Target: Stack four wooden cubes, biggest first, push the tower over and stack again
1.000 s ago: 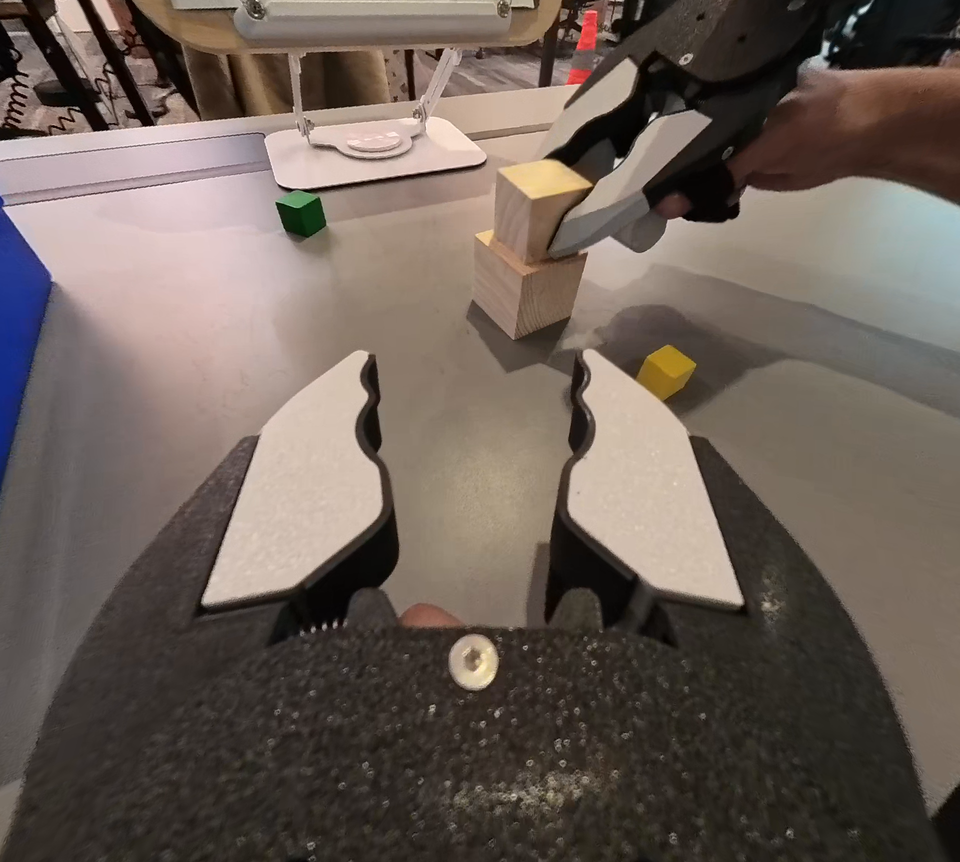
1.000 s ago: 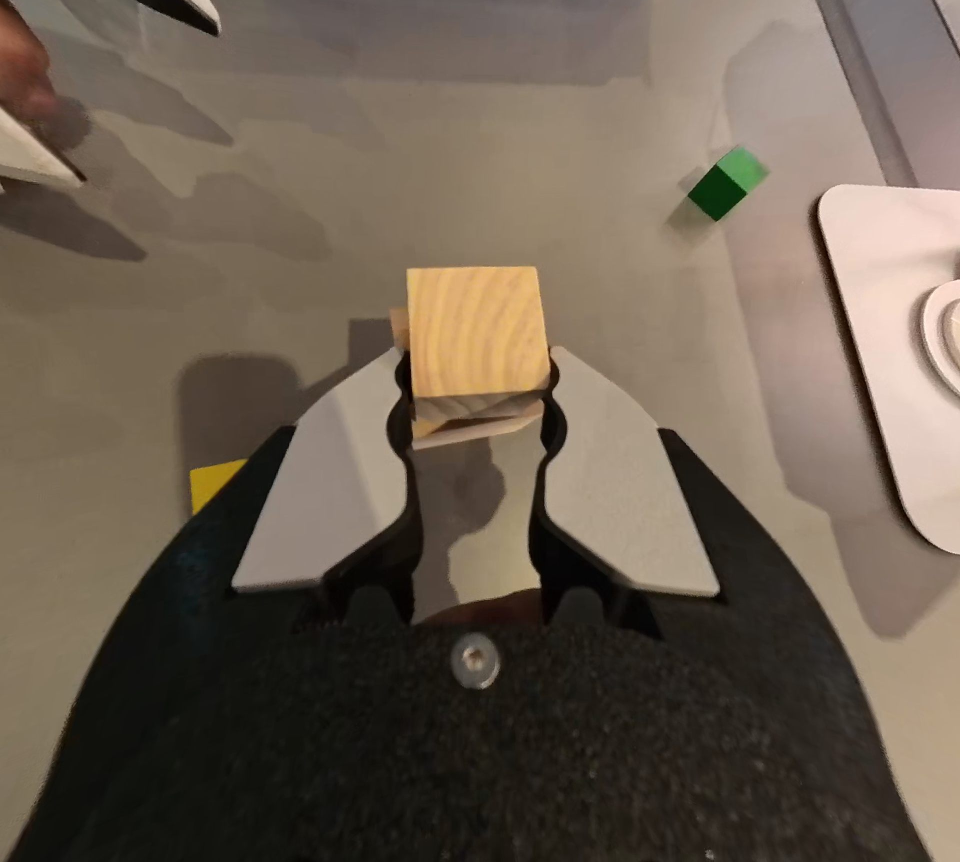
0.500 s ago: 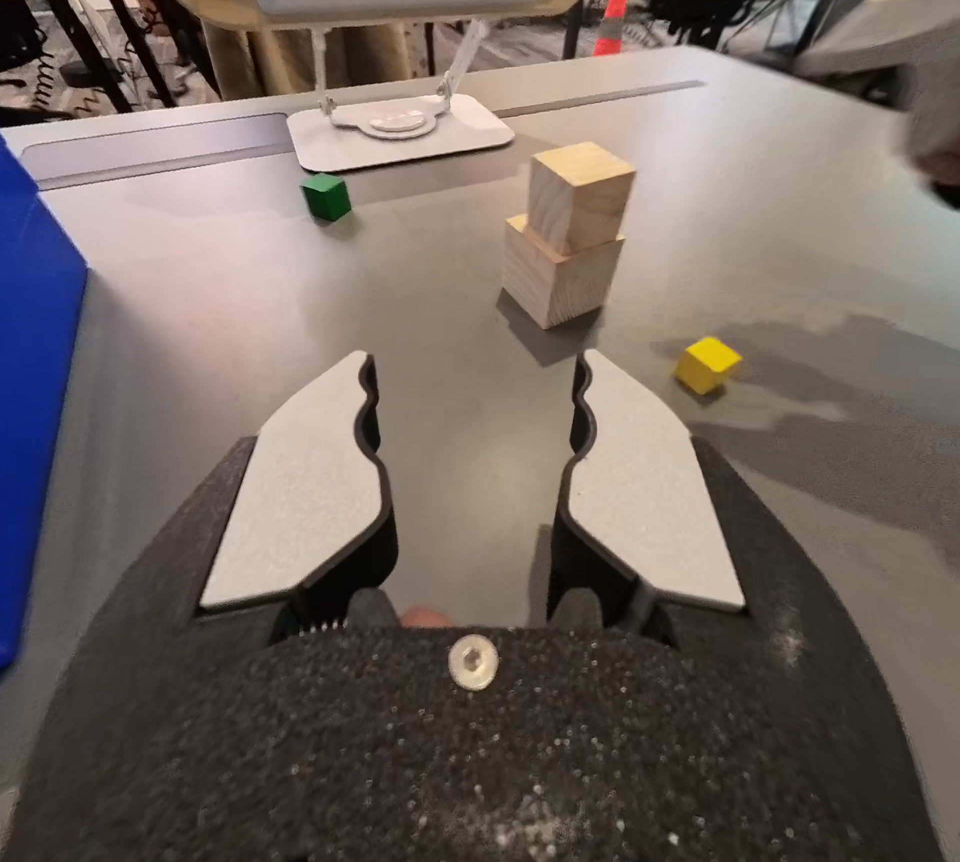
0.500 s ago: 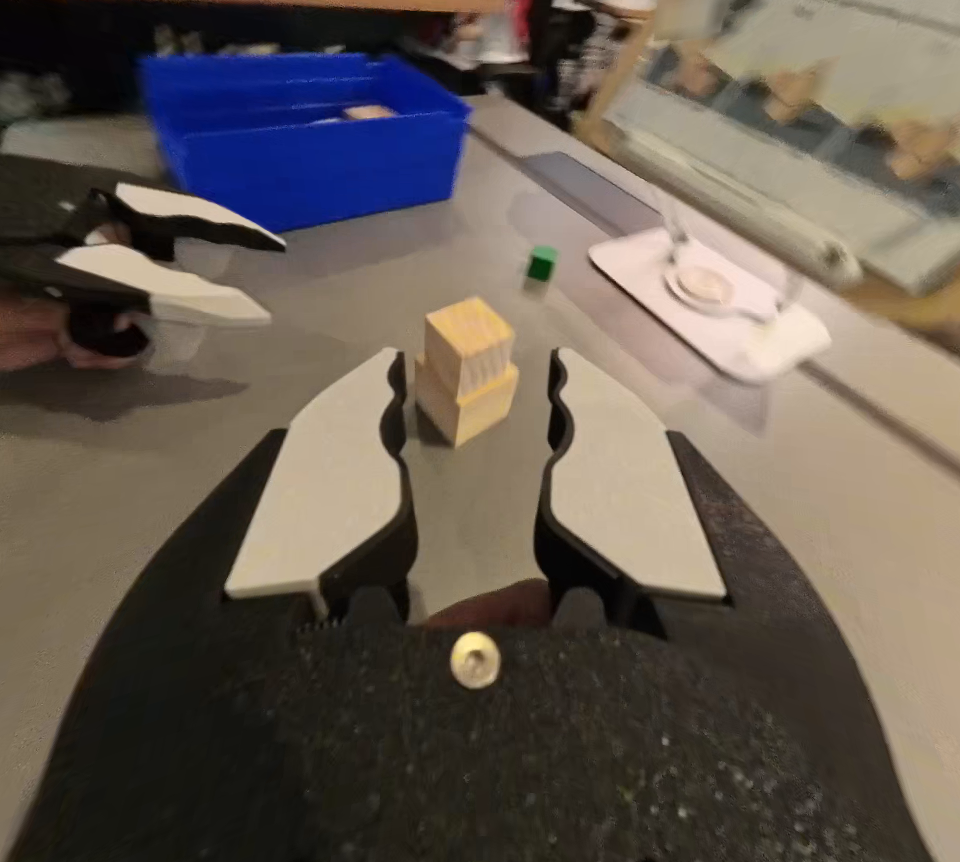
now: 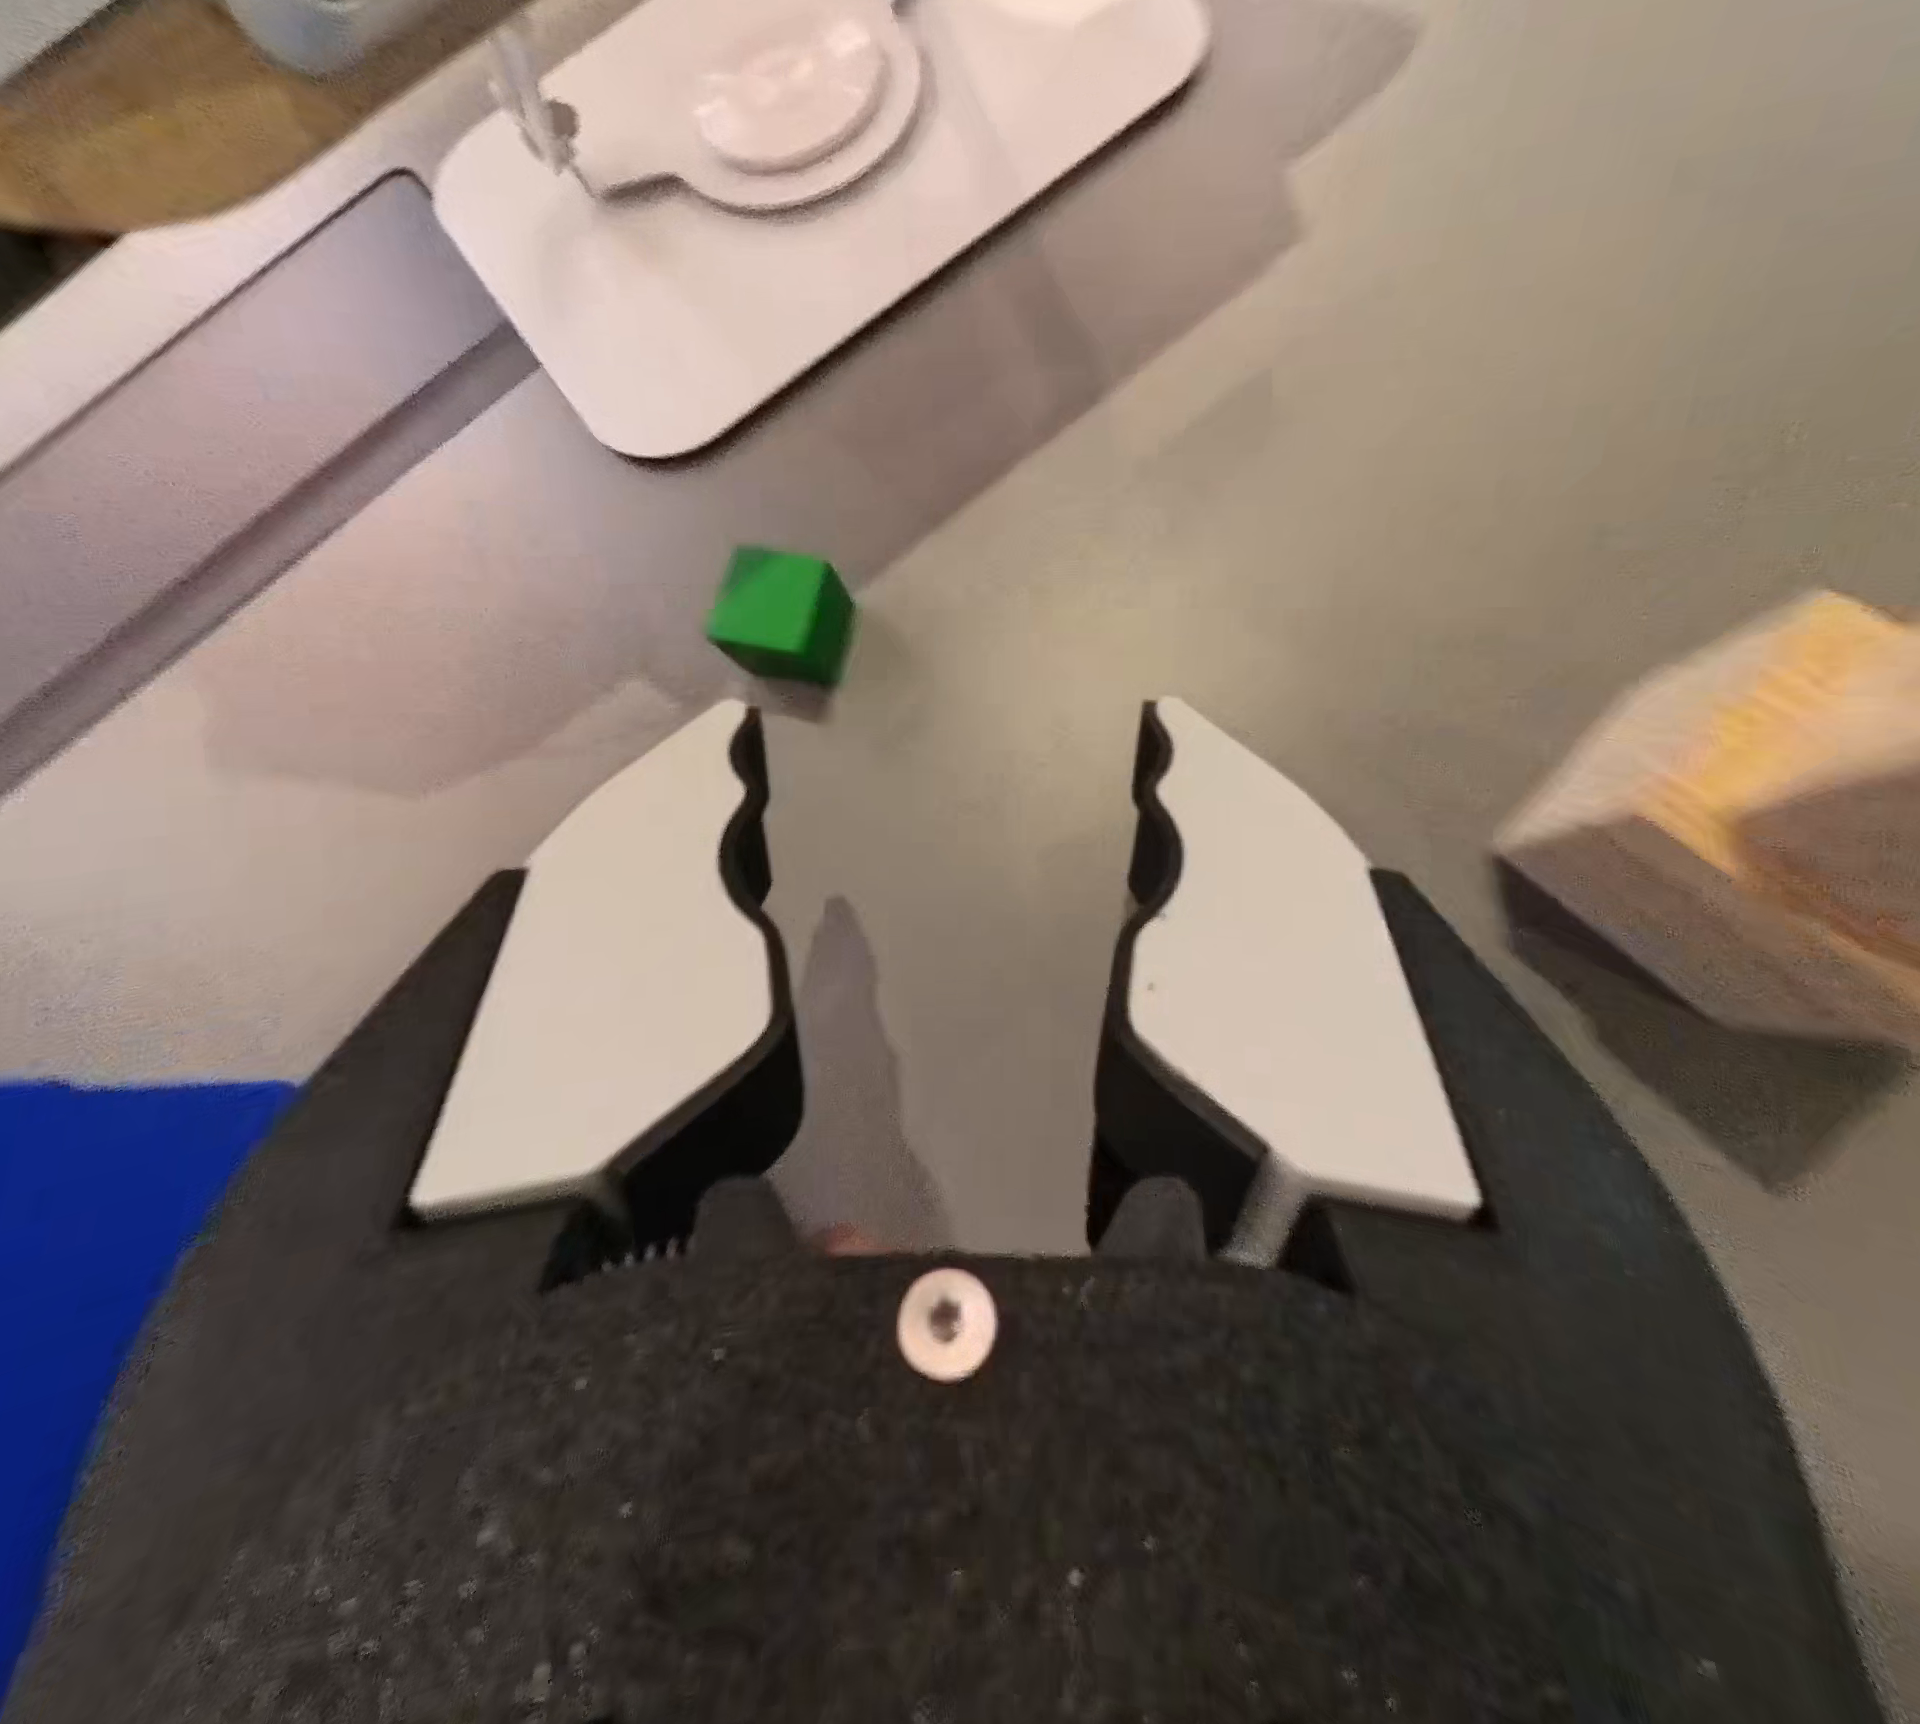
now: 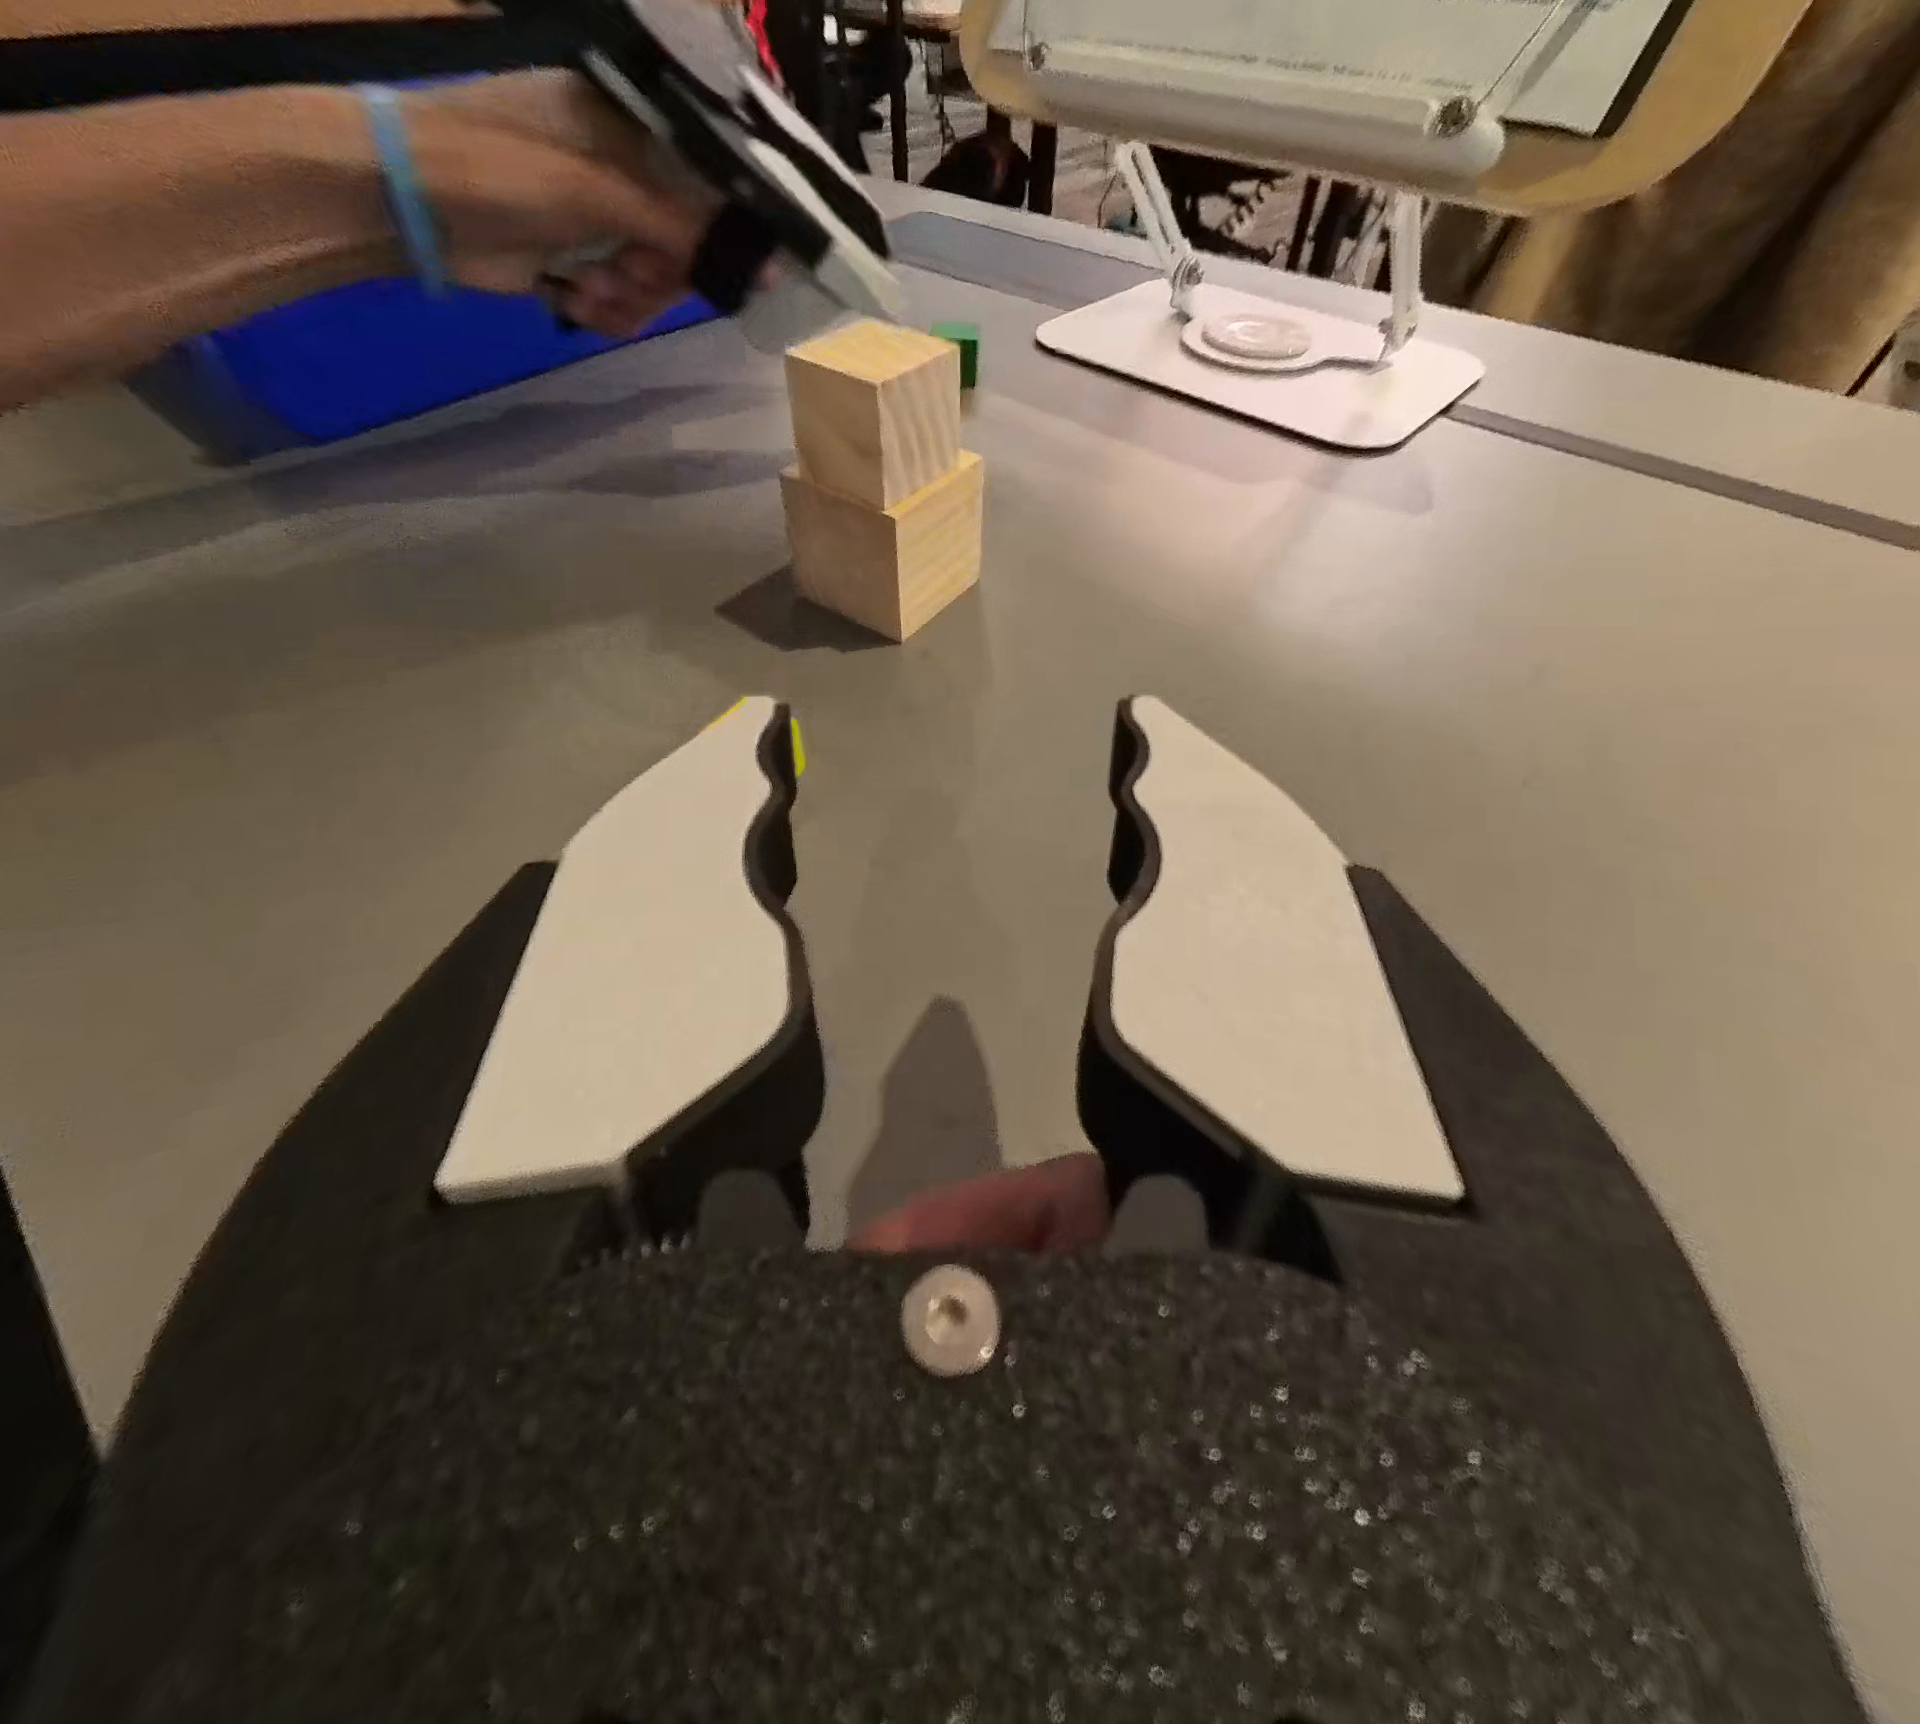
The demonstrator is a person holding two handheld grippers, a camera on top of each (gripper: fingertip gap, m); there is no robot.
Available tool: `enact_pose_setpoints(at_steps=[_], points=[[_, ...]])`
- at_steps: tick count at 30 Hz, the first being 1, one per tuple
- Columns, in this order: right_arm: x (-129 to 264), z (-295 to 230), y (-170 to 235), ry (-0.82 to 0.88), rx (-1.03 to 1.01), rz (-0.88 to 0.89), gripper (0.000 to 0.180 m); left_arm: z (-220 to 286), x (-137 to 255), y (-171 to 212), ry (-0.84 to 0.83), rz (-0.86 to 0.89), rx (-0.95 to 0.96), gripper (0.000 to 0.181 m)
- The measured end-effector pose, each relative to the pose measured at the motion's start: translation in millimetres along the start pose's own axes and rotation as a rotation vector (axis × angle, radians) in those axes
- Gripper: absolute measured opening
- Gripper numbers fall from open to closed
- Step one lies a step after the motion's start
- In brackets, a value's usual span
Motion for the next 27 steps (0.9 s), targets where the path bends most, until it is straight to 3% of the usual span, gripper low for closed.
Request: enact_pose_setpoints(at_steps=[5, 11, 13, 16, 20, 27], points=[[6, -2, -1, -0.019, 0.015, 0.043, 0.054, -26, -37, -24, 0.051, -0.153, -0.045, 0.064], [8, -4, -1, -0.033, 0.024, 0.053, 0.053, -44, -61, -16, 0.073, -0.316, -0.076, 0.053], [8, -4, -1, -0.033, 0.026, 0.055, 0.052, -42, -64, -13, 0.126, -0.316, -0.083, 0.028], [8, -3, -1, -0.036, 0.019, 0.054, 0.051, -39, -62, -11, 0.176, -0.31, -0.074, 0.027], [9, -4, 0, -0.038, 0.018, 0.053, 0.05, -26, -30, -17, 0.226, -0.257, -0.147, 0.027], [9, -5, 0, -0.038, 0.023, 0.048, 0.048, 53, 83, -36, 0.461, -0.106, -0.474, 0.027]])
Point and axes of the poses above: each gripper's, where its closed fingertips meet, x back along the fingers, y out of its underside, z = x × y across the jaws, the point moved 6 cm from there along x, back along the fingers, and after that the axes turned 10 degrees about -z, right-handed, at the moved point
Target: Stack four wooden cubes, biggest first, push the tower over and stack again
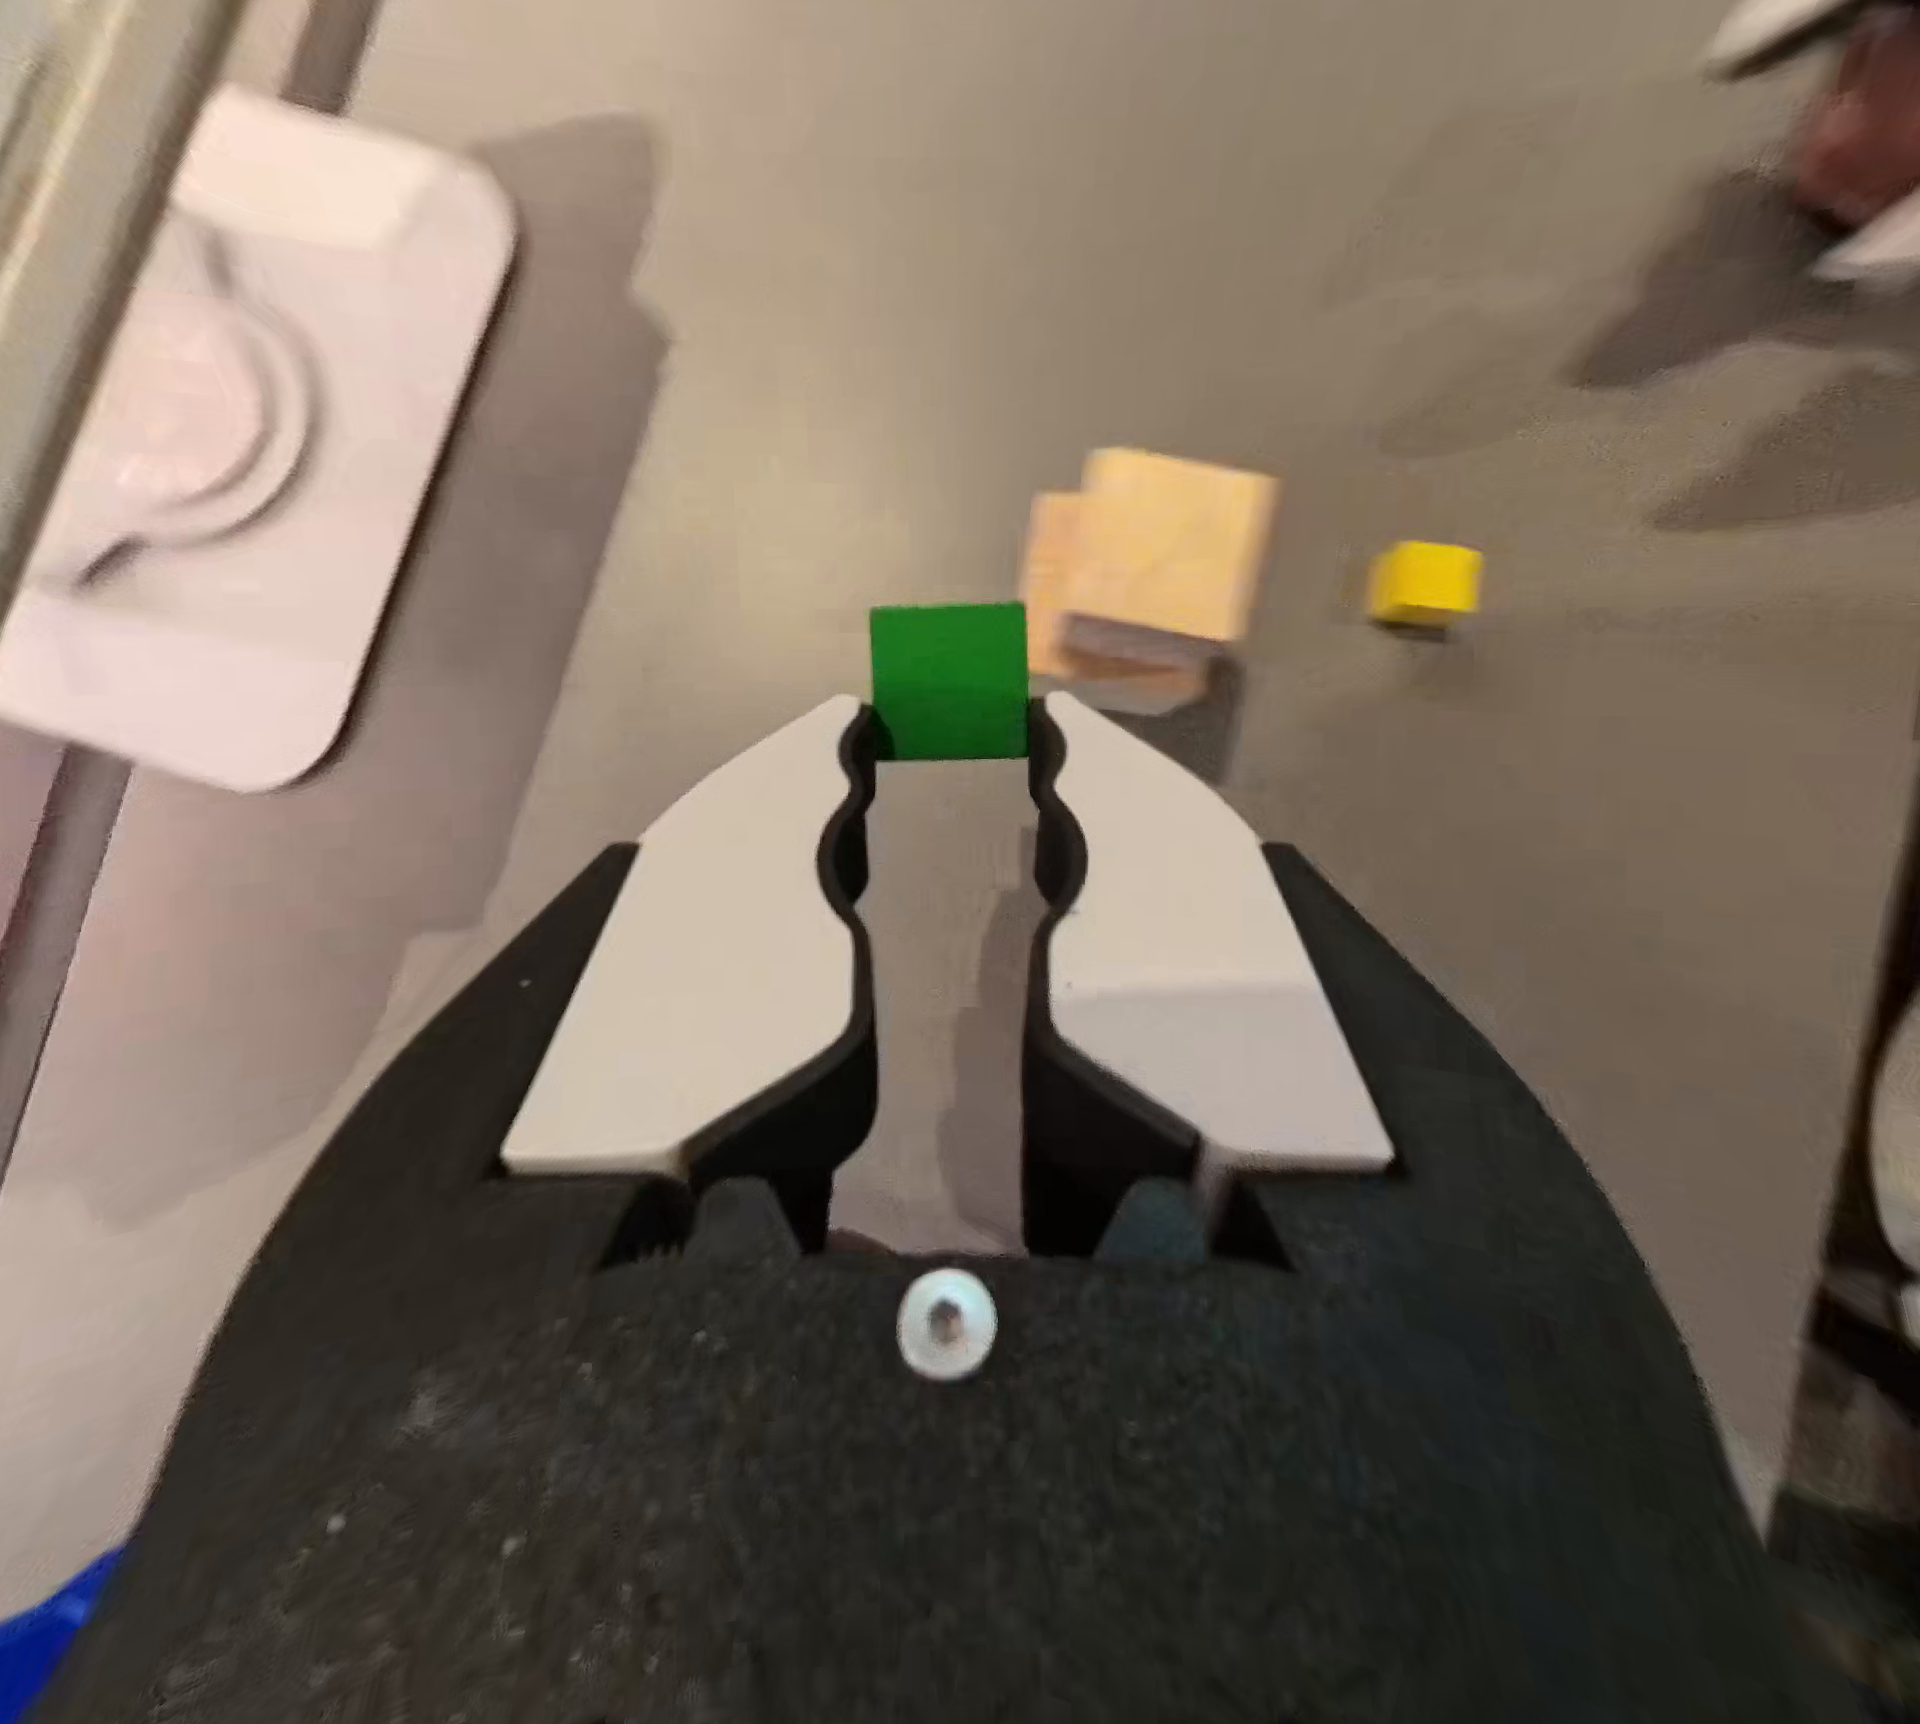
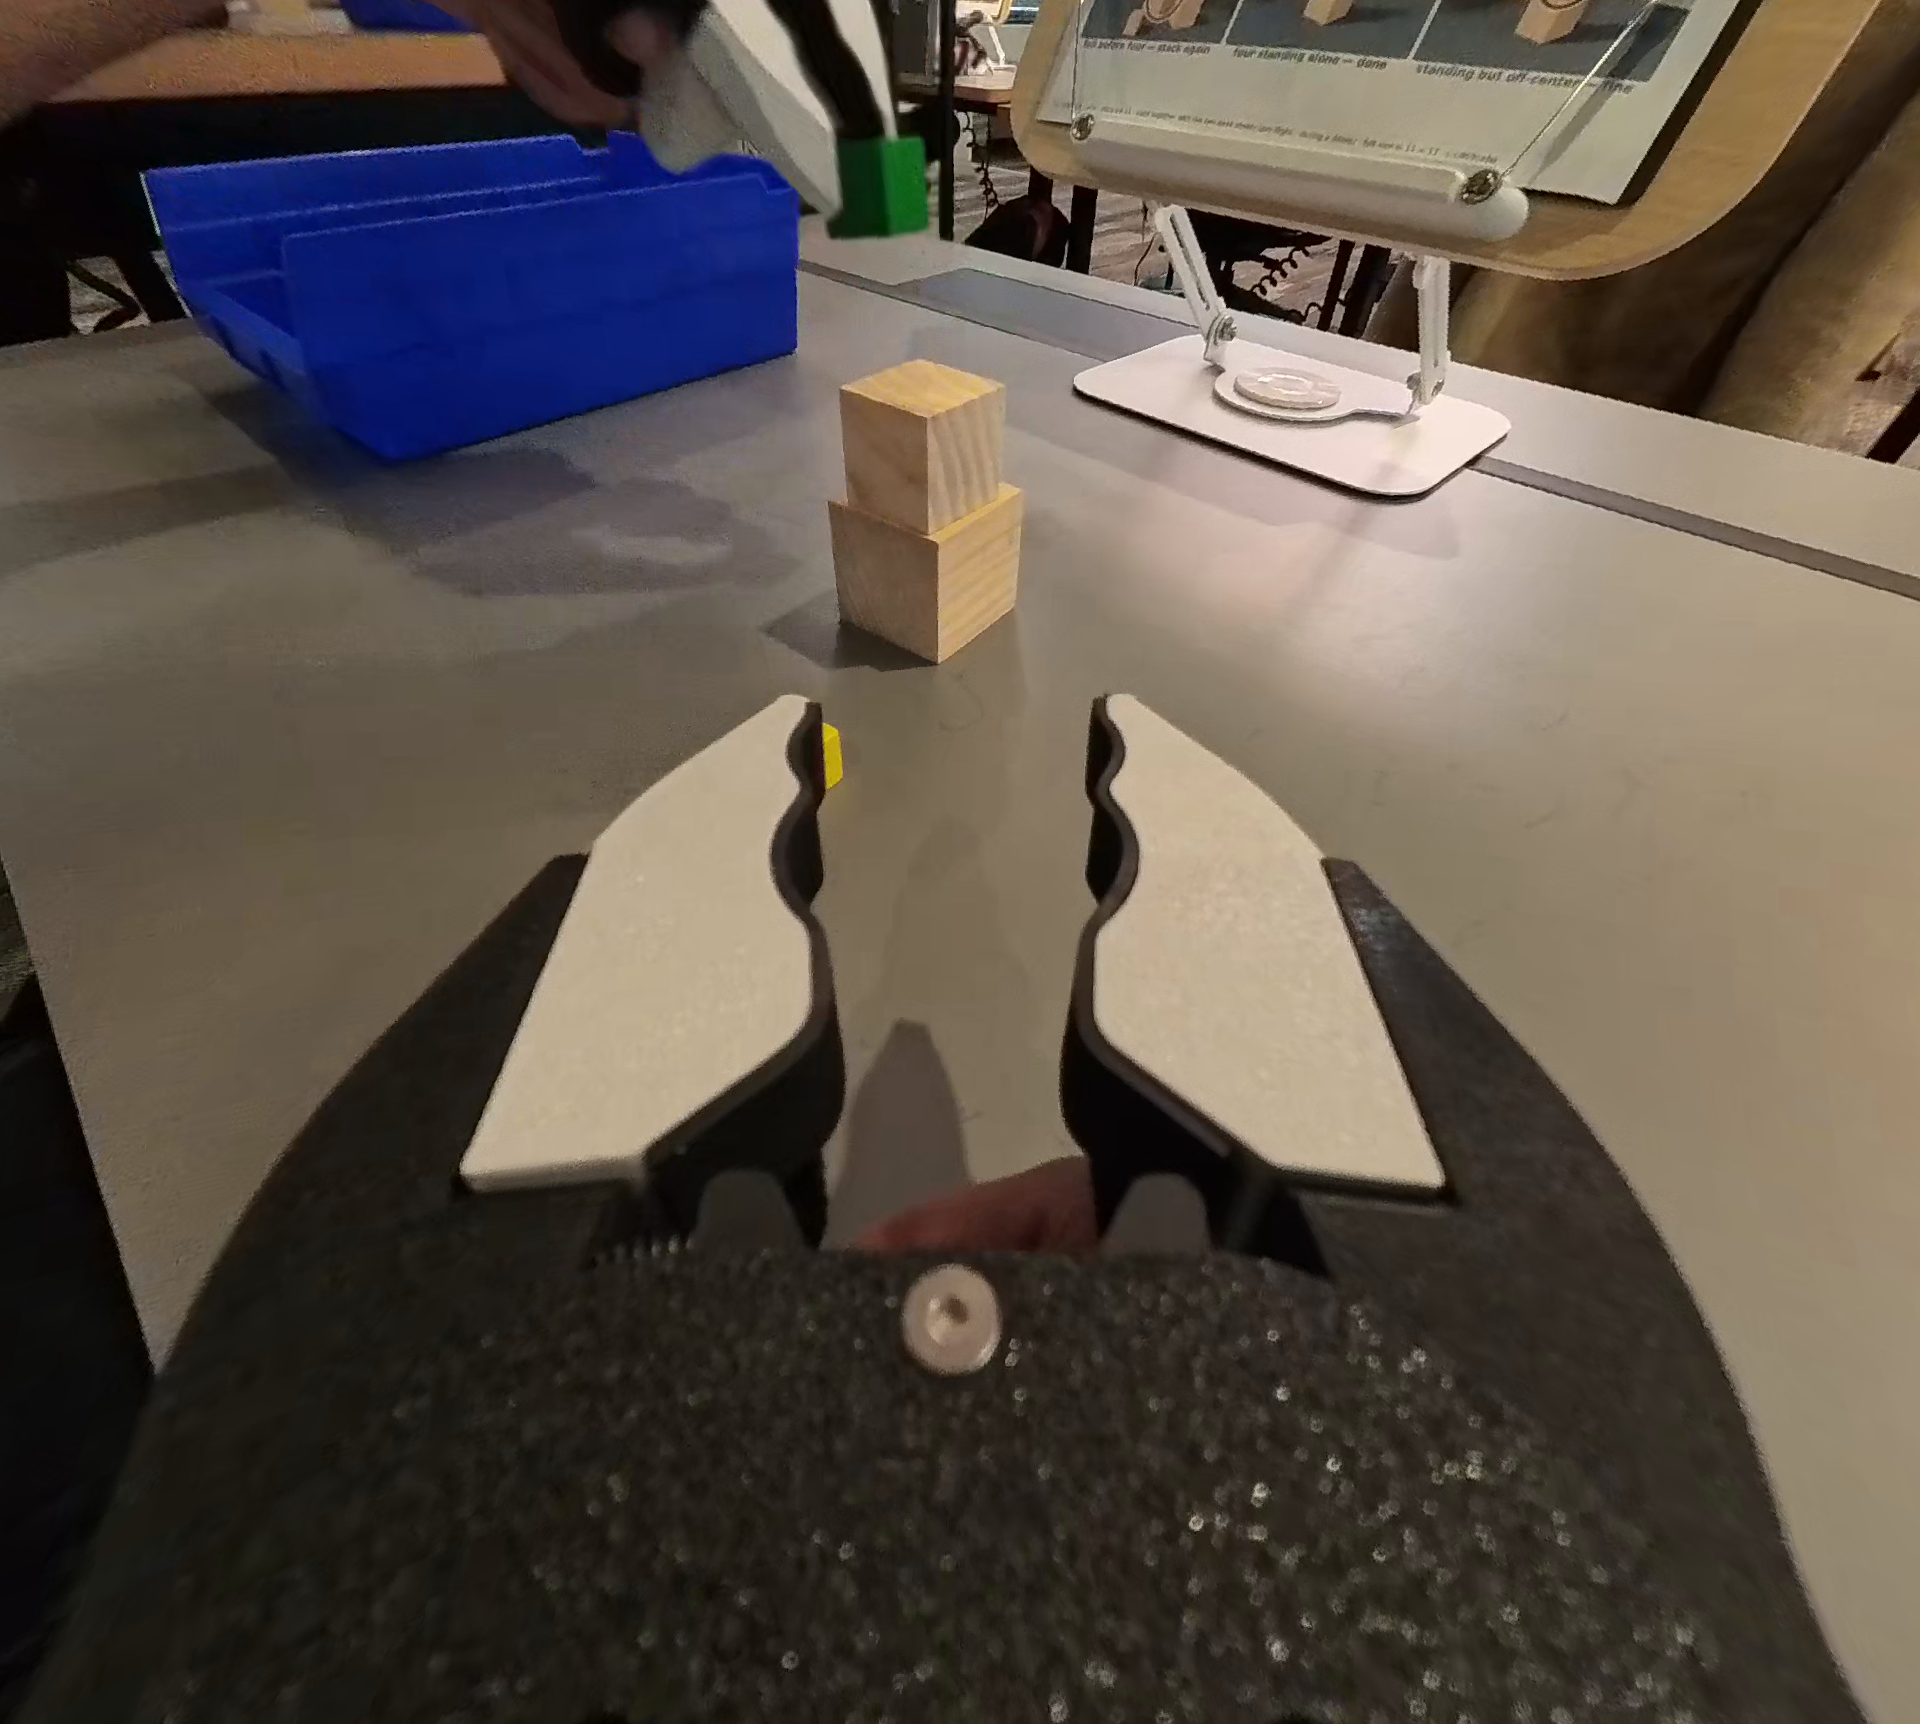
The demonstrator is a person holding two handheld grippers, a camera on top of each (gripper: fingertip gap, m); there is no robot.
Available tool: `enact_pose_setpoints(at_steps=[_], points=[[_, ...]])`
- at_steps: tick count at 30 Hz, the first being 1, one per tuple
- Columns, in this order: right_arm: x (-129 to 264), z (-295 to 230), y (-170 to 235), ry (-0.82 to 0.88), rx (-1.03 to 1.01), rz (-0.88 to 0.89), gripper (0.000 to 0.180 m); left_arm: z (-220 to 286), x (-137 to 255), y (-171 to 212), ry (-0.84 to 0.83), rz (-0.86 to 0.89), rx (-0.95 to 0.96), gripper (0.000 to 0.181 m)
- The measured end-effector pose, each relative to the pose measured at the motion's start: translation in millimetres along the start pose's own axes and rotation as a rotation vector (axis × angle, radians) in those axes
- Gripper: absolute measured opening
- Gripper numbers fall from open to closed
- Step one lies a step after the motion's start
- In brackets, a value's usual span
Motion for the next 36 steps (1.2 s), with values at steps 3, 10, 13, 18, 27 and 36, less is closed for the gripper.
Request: enact_pose_setpoints(at_steps=[3, 10, 13, 18, 27, 36], points=[[-1, 0, 0, 0.0, 0.0, -0.007, 0.047, 30, 3, -13, 0.004, -0.019, -0.098, 0.027], [1, 0, 1, 0.007, -0.009, -0.003, 0.047, 42, -25, -25, 0.017, -0.105, -0.138, 0.028], [1, 1, 0, 0.008, -0.01, 0.0, 0.046, 39, -30, -25, 0.019, -0.129, -0.13, 0.028], [1, -1, 1, 0.006, -0.005, -0.004, 0.046, 37, -30, -28, 0.033, -0.13, -0.126, 0.027], [1, -2, 1, 0.006, 0.0, -0.013, 0.046, 38, -39, -29, 0.028, -0.162, -0.127, 0.036], [-1, -3, 2, 0.004, 0.005, -0.023, 0.047, 54, 7, -16, -0.205, 0.057, 0.007, 0.076]])
Point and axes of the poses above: each gripper's, where its closed fingertips meet, x back along the fingers, y out of its underside, z = x × y across the jaws, the point moved 6 cm from there along x, back along the fingers, and after that the axes turned 10 degrees about -z, right-handed, at the moved point
